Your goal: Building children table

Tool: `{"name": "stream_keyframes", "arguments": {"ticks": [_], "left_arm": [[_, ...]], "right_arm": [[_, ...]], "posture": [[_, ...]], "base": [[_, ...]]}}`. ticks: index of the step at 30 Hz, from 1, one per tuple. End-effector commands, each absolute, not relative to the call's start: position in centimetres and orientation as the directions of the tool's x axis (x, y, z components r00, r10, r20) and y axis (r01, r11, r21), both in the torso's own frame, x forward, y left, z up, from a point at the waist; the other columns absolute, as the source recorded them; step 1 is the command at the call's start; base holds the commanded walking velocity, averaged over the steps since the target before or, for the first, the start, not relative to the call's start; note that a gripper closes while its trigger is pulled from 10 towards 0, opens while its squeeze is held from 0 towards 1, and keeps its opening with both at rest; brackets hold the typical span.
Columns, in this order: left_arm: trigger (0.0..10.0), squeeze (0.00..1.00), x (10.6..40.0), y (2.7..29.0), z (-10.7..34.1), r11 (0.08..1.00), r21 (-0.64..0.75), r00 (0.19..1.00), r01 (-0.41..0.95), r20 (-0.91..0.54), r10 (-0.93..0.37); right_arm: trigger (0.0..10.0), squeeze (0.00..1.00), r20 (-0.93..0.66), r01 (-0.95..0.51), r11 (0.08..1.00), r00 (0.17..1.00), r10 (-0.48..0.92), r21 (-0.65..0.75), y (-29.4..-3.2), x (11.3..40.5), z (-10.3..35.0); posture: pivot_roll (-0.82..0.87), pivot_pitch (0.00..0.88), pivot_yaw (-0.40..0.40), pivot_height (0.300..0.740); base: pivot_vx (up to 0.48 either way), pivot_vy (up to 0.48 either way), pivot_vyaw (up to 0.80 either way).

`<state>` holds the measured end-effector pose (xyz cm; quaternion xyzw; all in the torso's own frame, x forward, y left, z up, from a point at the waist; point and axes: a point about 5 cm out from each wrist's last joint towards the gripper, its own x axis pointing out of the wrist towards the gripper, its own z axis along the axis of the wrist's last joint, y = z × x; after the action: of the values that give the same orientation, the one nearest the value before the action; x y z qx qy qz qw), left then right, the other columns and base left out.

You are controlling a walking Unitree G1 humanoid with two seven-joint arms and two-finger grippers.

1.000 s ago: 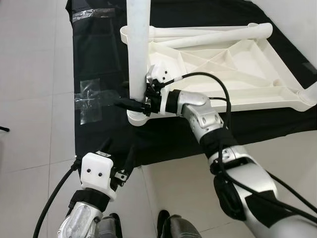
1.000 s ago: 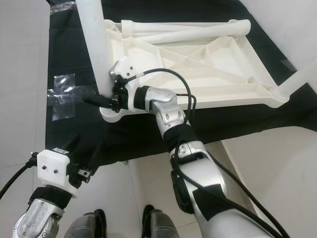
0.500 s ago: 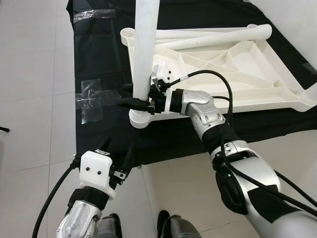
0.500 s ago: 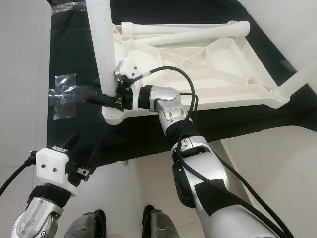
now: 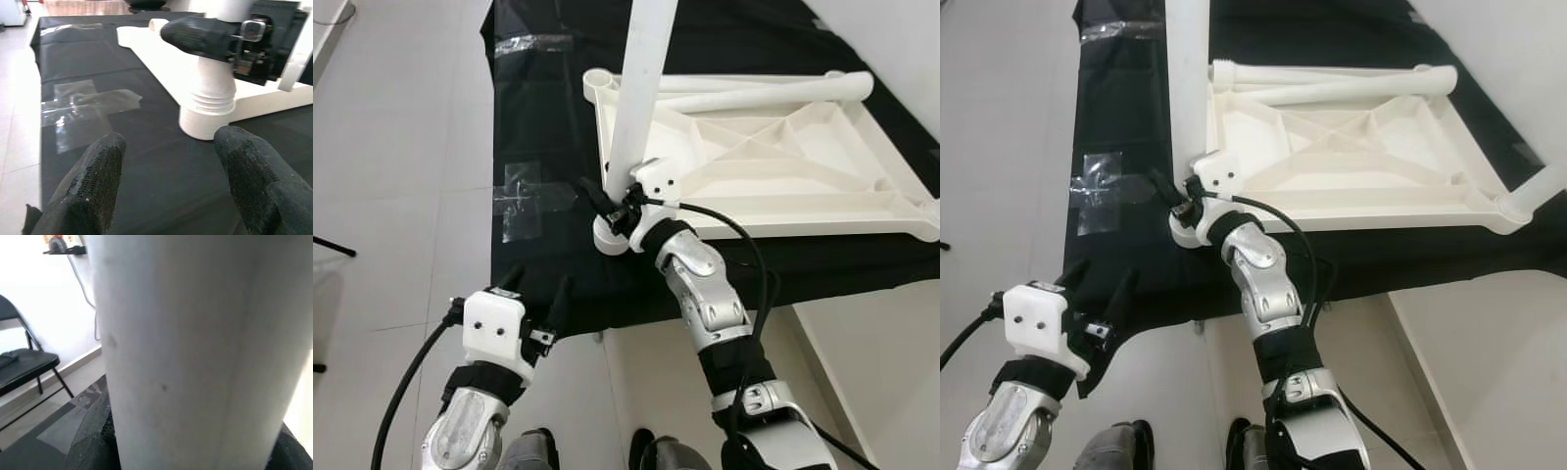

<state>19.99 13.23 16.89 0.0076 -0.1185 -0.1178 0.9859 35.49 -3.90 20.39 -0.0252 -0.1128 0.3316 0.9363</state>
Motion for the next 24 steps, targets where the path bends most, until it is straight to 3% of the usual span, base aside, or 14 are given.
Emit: {"name": "stream_keyframes", "arguments": {"ticks": [1, 2, 3, 4, 5, 9, 10, 11, 13, 14, 16, 18, 23, 24], "left_arm": [[10.0, 0.00, 19.9, 13.1, 16.2, 0.973, 0.023, 0.954, 0.229, 0.195, -0.229], [10.0, 0.00, 19.9, 13.1, 16.2, 0.973, 0.023, 0.954, 0.229, 0.195, -0.229], [10.0, 0.00, 19.9, 13.2, 16.1, 0.975, 0.020, 0.956, 0.220, 0.194, -0.220], [10.0, 0.00, 19.9, 13.2, 16.1, 0.975, 0.020, 0.956, 0.220, 0.194, -0.220], [10.0, 0.00, 20.0, 13.3, 16.0, 0.977, 0.020, 0.958, 0.214, 0.193, -0.214], [10.0, 0.00, 20.1, 13.4, 15.9, 0.978, 0.017, 0.958, 0.210, 0.194, -0.209], [10.0, 0.00, 20.1, 13.4, 15.9, 0.978, 0.017, 0.958, 0.210, 0.194, -0.209], [10.0, 0.00, 20.1, 13.3, 15.9, 0.977, 0.015, 0.958, 0.212, 0.193, -0.211], [10.0, 0.00, 20.1, 13.3, 15.9, 0.977, 0.013, 0.958, 0.213, 0.192, -0.211], [10.0, 0.00, 20.1, 13.2, 15.9, 0.977, 0.011, 0.958, 0.214, 0.191, -0.212], [10.0, 0.00, 20.0, 13.2, 15.8, 0.977, 0.010, 0.958, 0.215, 0.190, -0.213], [10.0, 0.00, 20.0, 13.1, 15.7, 0.977, 0.007, 0.960, 0.215, 0.184, -0.213], [10.0, 0.00, 20.0, 13.2, 15.8, 0.977, 0.014, 0.960, 0.211, 0.187, -0.210], [10.0, 0.00, 20.1, 13.1, 15.8, 0.977, 0.015, 0.960, 0.211, 0.188, -0.210]], "right_arm": [[2.8, 0.00, 0.003, -0.598, 0.797, 0.800, 0.601, -0.080, -5.1, 35.7, 16.0], [2.8, 0.00, 0.003, -0.598, 0.797, 0.800, 0.601, -0.080, -5.1, 35.7, 16.0], [10.0, 0.00, 0.016, -0.606, 0.790, 0.793, 0.610, -0.092, -5.2, 36.0, 16.4], [10.0, 0.00, 0.016, -0.606, 0.790, 0.793, 0.610, -0.092, -5.2, 36.0, 16.4], [10.0, 1.00, 0.043, -0.634, 0.768, 0.768, 0.639, -0.085, -5.1, 36.0, 17.3], [10.0, 1.00, 0.153, -0.790, 0.607, 0.591, 0.792, -0.088, -4.6, 34.9, 20.6], [10.0, 1.00, 0.153, -0.790, 0.607, 0.591, 0.792, -0.088, -4.6, 34.9, 20.6], [10.0, 0.70, 0.169, -0.835, 0.537, 0.515, 0.840, -0.124, -4.7, 34.7, 21.5], [10.0, 0.70, 0.174, -0.856, 0.494, 0.469, 0.866, -0.150, -4.9, 34.6, 22.0], [10.0, 0.00, 0.162, -0.886, 0.432, 0.407, 0.899, -0.172, -4.9, 34.7, 22.3], [10.0, 0.00, 0.151, -0.901, 0.393, 0.369, 0.917, -0.183, -4.9, 34.7, 22.4], [10.0, 0.00, 0.111, -0.939, 0.264, 0.244, 0.963, -0.221, -5.0, 35.0, 22.9], [10.0, 0.00, 0.083, -0.962, 0.178, 0.164, 0.983, -0.208, -5.0, 35.9, 23.8], [3.3, 0.00, 0.086, -0.965, 0.164, 0.149, 0.985, -0.203, -5.1, 35.9, 24.0]], "posture": [[0.16, 0.262, -0.107, 0.740], [0.16, 0.262, -0.107, 0.740], [0.16, 0.260, -0.109, 0.740], [0.16, 0.260, -0.109, 0.740], [0.16, 0.255, -0.112, 0.740], [0.15, 0.251, -0.105, 0.740], [0.15, 0.251, -0.105, 0.740], [0.15, 0.251, -0.101, 0.740], [0.15, 0.253, -0.100, 0.740], [0.16, 0.254, -0.100, 0.740], [0.16, 0.253, -0.100, 0.740], [0.17, 0.256, -0.098, 0.740], [0.18, 0.259, -0.104, 0.740], [0.18, 0.255, -0.108, 0.740]], "base": [[0.000, 0.000, 0.00], [0.000, 0.000, 0.00], [0.000, 0.000, 0.00], [0.000, 0.000, 0.00], [0.000, 0.000, 0.00], [0.000, 0.000, 0.00], [0.000, 0.000, 0.00], [0.000, 0.000, 0.00], [0.000, 0.000, 0.00], [0.000, 0.000, 0.00], [0.000, 0.000, 0.00], [0.000, 0.000, 0.00], [0.000, 0.000, 0.00], [0.000, 0.000, 0.00]]}}
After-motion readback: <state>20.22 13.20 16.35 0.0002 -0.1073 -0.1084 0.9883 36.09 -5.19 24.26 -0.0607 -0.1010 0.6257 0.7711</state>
